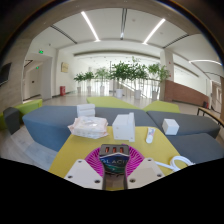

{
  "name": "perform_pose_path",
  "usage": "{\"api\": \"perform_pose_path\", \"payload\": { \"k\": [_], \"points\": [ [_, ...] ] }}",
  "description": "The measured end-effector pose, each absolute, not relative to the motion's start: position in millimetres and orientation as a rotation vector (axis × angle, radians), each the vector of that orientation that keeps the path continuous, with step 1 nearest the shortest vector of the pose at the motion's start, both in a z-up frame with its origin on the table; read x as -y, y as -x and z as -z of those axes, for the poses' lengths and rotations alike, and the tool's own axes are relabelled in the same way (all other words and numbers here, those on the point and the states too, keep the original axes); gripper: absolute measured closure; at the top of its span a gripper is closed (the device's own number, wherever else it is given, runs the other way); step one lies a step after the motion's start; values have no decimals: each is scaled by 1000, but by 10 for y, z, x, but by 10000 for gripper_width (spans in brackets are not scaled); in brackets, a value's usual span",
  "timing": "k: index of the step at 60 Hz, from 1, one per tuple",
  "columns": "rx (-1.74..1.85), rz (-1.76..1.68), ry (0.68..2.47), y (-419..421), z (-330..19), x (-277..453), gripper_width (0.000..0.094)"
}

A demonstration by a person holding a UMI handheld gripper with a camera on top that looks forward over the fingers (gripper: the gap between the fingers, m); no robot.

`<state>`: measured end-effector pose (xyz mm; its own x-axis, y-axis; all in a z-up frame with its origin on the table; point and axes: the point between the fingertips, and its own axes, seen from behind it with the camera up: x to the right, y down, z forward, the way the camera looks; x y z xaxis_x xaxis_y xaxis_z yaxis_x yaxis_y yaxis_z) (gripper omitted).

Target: Unplug charger

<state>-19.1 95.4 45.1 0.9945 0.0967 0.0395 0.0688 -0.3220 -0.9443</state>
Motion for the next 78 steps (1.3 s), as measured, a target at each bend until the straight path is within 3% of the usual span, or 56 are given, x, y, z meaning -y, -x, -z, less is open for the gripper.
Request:
{"api": "perform_pose_path", "payload": {
  "k": [11,22,29,34,40,49,56,66,67,71,75,78],
  "points": [
    [90,-30,1920,172,-568,-994,733],
    [69,-6,1649,-29,-2174,-840,731],
    [56,50,1621,-438,-2522,-696,732],
    [37,79,1706,-700,-2094,-686,728],
    [6,99,1908,-1041,-1077,-633,728],
    [-2,105,2117,-1208,-166,-411,703],
    [35,91,2160,-1192,102,-361,681],
    [112,125,2188,-1151,83,-362,538],
    [117,129,2194,-1150,83,-353,501],
    [112,161,2217,-1203,53,-291,208],
    [114,124,2210,-1142,-42,-229,105],
    [104,97,2212,-1118,-137,-167,95]
  ]
}}
